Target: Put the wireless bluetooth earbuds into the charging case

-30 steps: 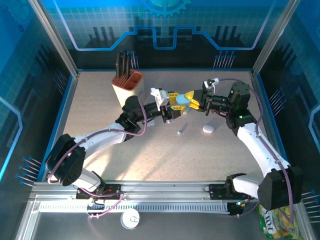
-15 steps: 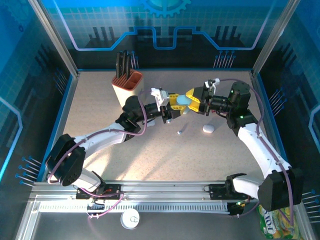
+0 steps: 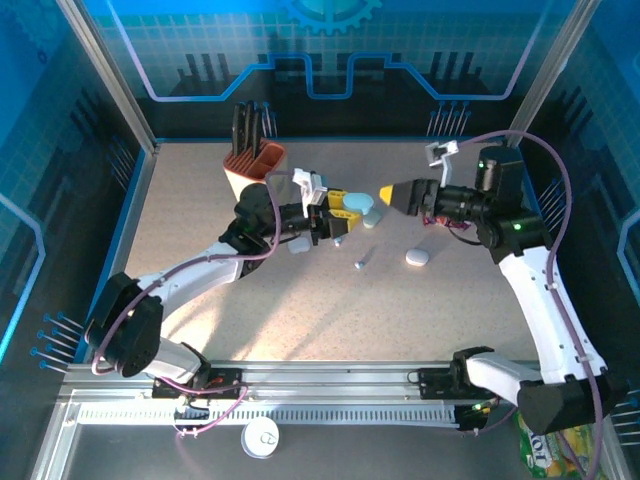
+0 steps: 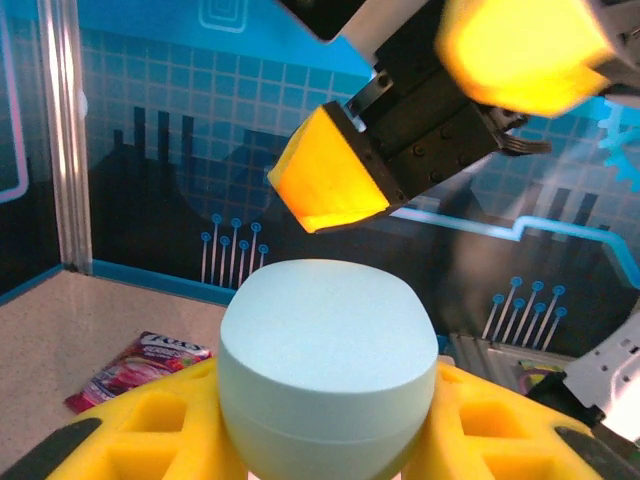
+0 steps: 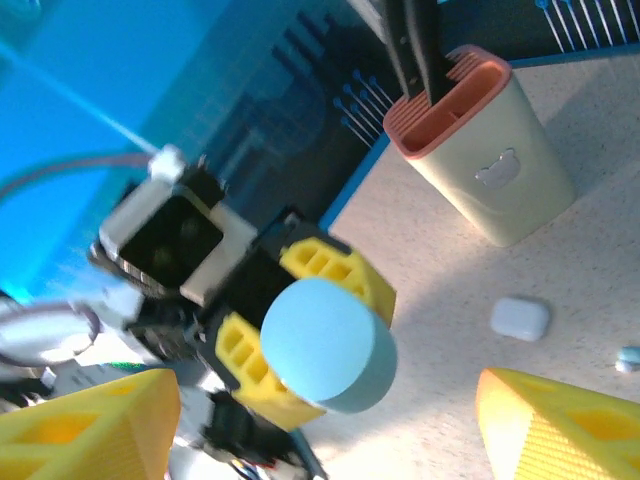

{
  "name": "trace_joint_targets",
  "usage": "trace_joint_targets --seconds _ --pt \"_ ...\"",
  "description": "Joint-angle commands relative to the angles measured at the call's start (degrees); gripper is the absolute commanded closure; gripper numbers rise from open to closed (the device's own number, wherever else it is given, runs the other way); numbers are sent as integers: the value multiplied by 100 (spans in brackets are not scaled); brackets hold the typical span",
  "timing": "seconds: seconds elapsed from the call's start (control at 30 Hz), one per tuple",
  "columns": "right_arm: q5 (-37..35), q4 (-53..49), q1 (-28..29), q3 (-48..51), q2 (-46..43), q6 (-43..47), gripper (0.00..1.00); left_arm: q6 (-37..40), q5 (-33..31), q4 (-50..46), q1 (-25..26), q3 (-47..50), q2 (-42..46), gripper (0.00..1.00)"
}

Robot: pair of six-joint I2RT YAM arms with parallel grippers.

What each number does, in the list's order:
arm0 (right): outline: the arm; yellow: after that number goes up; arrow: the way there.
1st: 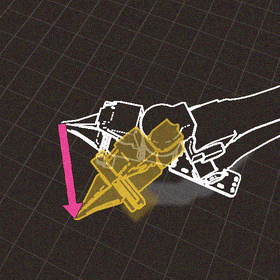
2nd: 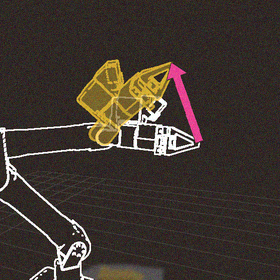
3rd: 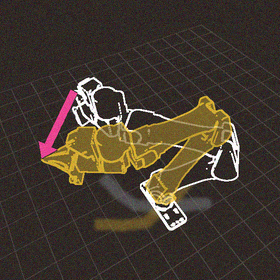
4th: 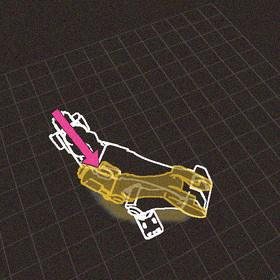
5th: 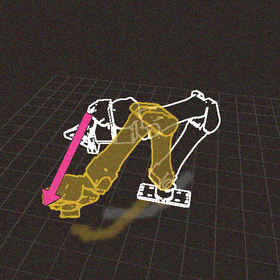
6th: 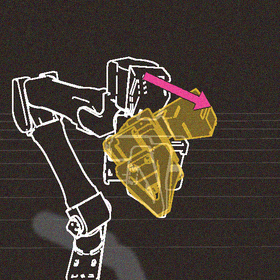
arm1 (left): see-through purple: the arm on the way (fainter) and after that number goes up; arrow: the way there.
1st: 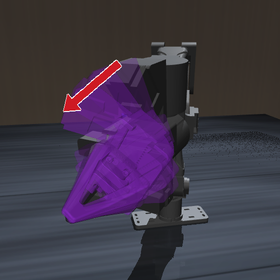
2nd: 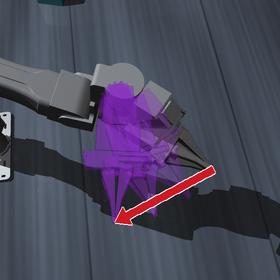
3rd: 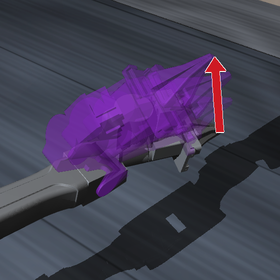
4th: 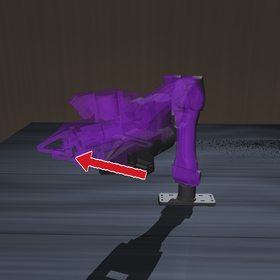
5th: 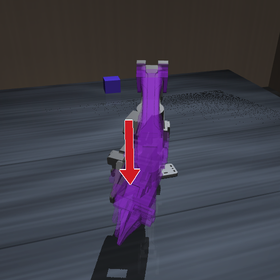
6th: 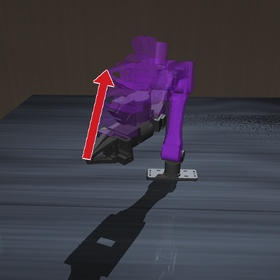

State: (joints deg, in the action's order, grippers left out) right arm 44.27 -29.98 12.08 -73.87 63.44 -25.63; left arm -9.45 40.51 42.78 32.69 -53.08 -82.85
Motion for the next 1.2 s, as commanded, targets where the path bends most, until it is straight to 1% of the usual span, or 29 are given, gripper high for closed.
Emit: trace_joint_targets --seconds 0.0,0.1,0.23,0.4,0.57,0.67,0.83,0.93,1.07,1.17 --pt "-1056 -1410 622 -366 -64 2178 19 -159 494 -229 -66 77 237 66" --pt "-1932 -1434 1103 -525 -11 2396 20 -111 589 -352 -61 60 269 66" --pt "-2534 -1432 1472 -659 127 2602 20 -151 633 -340 -61 42 266 66" --pt "-2755 -1284 1532 -673 273 2565 21 -162 744 -317 -66 -34 217 66" --pt "-3122 -1023 1552 -639 208 2446 22 -208 758 -305 -61 -46 228 66" --pt "-3201 -926 1549 -638 178 2363 22 -194 788 -291 -66 -19 225 66" --pt "-3225 -757 1543 -637 192 2069 24 -144 810 -212 -61 56 232 66" --pt "-3429 -648 1513 -638 221 1850 24 -120 822 -209 -63 78 256 66" --pt "-3366 -546 1408 -718 287 1687 24 -40 803 -224 -62 109 295 66" --pt "-3243 -498 1343 -756 294 1633 22 -39 783 -194 -61 150 313 65"
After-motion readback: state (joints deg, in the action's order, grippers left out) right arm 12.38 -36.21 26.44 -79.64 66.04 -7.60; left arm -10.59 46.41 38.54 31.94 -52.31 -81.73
